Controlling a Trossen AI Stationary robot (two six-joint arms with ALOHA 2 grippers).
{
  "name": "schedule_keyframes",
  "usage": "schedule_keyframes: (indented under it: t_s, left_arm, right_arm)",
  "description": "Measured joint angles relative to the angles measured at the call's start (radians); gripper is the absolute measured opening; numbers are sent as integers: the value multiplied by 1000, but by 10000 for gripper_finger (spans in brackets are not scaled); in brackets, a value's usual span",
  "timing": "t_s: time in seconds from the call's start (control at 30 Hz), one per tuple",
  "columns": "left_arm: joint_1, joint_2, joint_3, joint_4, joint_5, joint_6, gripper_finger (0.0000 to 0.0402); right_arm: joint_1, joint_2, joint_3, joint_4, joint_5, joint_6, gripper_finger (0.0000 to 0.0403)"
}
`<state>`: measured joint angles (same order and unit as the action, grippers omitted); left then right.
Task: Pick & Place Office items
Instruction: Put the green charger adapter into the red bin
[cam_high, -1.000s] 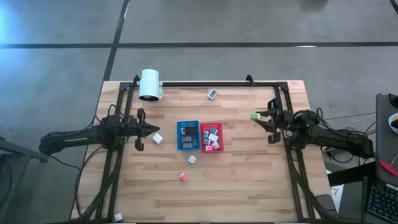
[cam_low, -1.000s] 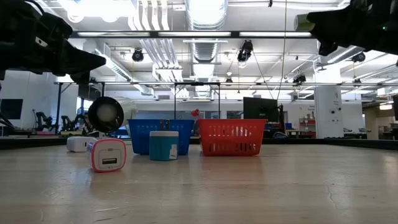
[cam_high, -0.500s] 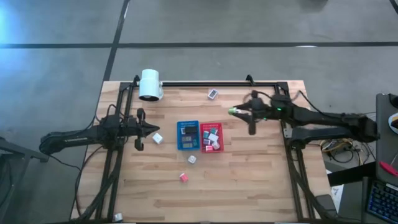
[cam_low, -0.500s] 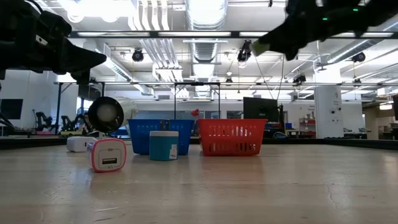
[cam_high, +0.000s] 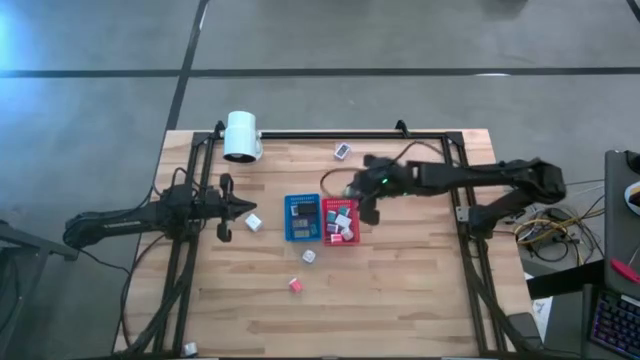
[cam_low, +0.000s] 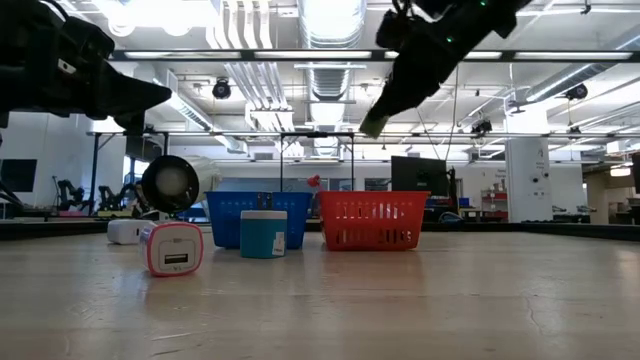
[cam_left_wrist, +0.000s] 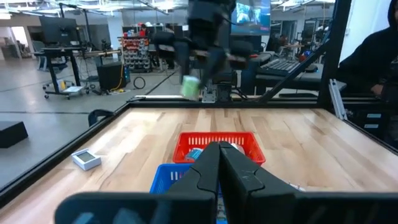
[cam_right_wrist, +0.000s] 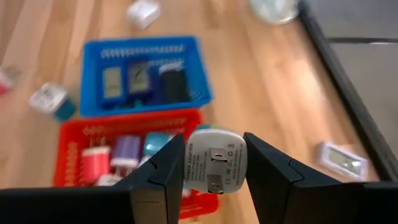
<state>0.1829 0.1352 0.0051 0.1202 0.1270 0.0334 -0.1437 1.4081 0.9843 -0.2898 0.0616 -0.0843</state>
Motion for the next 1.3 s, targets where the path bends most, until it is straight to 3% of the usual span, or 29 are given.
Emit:
schedule_keyframes:
  t_s: [0.3,0.63,0.9,1.3]
  left_arm:
    - [0,0,0,30,-42,1,14]
    - [0,0,0,38,-45,69,14]
    - [0,0,0,45,-49,93,14]
    - [0,0,0,44,-49,89,14]
  right_arm:
    - [116,192,132,-107,20,41,128]
    - [126,377,188,-189,47,71,128]
    - [124,407,186,-178,46,75,131]
    - [124,401,186,-184,15,65,203]
